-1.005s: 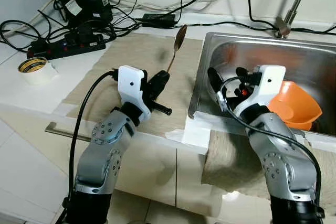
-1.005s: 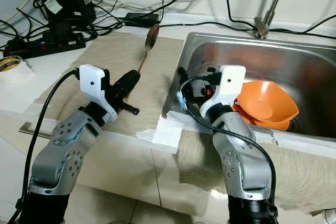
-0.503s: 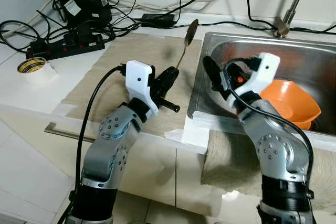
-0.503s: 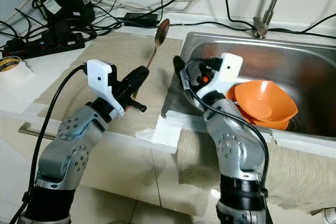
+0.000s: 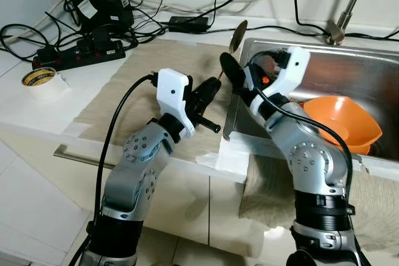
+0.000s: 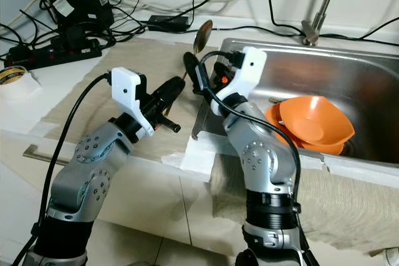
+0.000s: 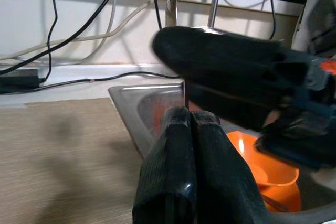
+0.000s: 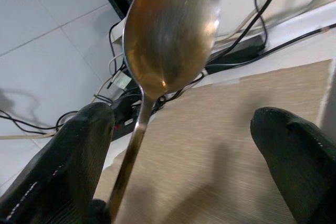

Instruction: Kitchen organization

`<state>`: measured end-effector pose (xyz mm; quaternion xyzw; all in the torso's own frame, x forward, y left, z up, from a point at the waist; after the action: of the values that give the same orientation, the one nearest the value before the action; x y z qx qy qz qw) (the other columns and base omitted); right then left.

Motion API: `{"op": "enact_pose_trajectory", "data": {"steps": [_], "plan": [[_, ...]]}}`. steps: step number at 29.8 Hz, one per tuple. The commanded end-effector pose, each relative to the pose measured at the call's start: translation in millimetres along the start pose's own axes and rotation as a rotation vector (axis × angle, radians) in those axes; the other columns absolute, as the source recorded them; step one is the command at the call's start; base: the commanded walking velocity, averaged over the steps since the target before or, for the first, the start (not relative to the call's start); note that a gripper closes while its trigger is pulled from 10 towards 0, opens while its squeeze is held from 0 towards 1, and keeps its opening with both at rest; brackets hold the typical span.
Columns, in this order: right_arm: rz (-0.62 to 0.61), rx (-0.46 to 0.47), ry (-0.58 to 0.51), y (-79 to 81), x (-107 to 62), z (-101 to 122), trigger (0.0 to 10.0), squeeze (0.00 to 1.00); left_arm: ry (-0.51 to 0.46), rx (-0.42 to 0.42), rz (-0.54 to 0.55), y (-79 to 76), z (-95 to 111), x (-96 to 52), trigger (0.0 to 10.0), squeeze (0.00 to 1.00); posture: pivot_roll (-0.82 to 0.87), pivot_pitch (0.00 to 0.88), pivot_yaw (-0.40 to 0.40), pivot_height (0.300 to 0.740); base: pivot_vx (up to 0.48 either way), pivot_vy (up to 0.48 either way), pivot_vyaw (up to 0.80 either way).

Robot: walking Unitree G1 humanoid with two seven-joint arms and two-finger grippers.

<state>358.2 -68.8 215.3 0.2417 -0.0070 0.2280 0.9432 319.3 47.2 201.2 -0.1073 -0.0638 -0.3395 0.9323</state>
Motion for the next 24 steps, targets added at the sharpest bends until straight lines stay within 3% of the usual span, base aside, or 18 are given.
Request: {"op": "enact_pose_trajectory", "data": {"steps": [1, 11, 12, 13, 14, 24], "plan": [[0.015, -0.004, -0.001, 5.0, 4.3, 1, 10.0, 0.00, -0.017, 0.008, -0.032, -5.4, 7, 2.7, 0.0, 0.02, -0.07, 0.000, 0.079, 0.736, 0.000, 0.000, 0.00], [-0.011, -0.061, 0.028, -0.2, 9.4, -7, 10.0, 0.00, -0.040, 0.015, -0.078, -13.6, 13, 3.0, 0.0, 0.01, -0.07, 0.000, 0.078, 0.736, 0.000, 0.000, 0.00], [-0.032, -0.078, 0.034, -4.2, 9.6, -9, 2.4, 0.00, -0.046, 0.015, -0.085, -14.4, 15, 2.9, 0.0, 0.01, -0.07, 0.000, 0.077, 0.736, 0.000, 0.000, 0.00], [-0.042, -0.087, 0.037, -6.2, 9.8, -10, 2.4, 0.00, -0.047, 0.014, -0.086, -14.4, 15, 2.8, 0.0, 0.01, -0.07, 0.000, 0.077, 0.736, 0.000, 0.000, 0.00], [-0.050, -0.094, 0.040, -7.9, 10.0, -10, 0.0, 0.00, -0.049, 0.013, -0.088, -14.4, 16, 2.9, 0.0, 0.02, -0.07, 0.000, 0.077, 0.736, 0.000, 0.000, 0.00], [-0.106, -0.129, 0.051, -19.5, 9.8, -15, 0.0, 0.00, -0.056, 0.022, -0.109, -15.7, 18, 3.4, 0.0, 0.01, -0.07, 0.000, 0.079, 0.736, 0.000, 0.000, 0.00]]}}
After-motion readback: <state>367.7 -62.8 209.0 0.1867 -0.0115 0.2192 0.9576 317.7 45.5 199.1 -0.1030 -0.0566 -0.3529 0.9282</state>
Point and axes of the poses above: a point about 5 cm out from each wrist's last joint towards the gripper, its own x axis pointing out of the wrist towards the gripper, its own z axis along the axis of the wrist's last joint, y = z × x, the point moved 4 cm from there along x, pointing out of the wrist towards the gripper, and after that the axes turned 4 degrees about -x, right-handed, at the moved point
